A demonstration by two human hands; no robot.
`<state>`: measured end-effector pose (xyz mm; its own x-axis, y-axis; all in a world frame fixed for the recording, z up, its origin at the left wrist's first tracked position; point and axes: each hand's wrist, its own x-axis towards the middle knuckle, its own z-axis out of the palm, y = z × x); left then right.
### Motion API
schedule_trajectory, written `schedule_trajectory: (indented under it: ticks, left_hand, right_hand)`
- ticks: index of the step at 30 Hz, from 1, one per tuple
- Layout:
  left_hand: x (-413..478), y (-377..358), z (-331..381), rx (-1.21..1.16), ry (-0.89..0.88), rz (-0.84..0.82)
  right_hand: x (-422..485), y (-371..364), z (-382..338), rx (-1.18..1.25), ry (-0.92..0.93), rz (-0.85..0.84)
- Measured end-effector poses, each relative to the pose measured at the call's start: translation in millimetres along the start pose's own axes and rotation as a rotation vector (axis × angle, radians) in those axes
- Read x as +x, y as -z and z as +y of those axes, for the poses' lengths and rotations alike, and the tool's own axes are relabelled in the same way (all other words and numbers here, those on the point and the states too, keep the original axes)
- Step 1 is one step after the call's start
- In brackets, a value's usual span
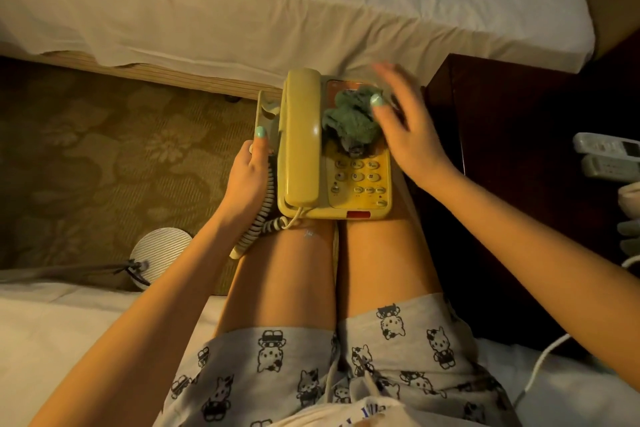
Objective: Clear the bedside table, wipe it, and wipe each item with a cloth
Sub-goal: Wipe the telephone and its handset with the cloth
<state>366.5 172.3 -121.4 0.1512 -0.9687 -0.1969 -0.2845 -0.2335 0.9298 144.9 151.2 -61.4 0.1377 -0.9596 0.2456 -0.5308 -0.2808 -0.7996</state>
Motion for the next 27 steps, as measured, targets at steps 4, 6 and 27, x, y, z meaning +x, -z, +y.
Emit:
schedule_trajectory:
  ticks: [4, 6, 27]
  left_hand:
    - [0.7, 2.6, -3.9, -0.072, 0.054, 0.003]
    - [1.5, 5.6, -1.2, -0.081, 0.057, 0.025]
    - [64.9, -36.4, 97.1, 0.401, -0.371, 0.064]
  right_hand:
    - [-0.7, 5.6, 15.2, 0.173, -0.37, 0.07]
    - [-6.2, 1.3, 19.6, 0.373, -0.486, 0.022]
    - [9.7, 3.7, 55.9, 0.898, -0.67, 0.289]
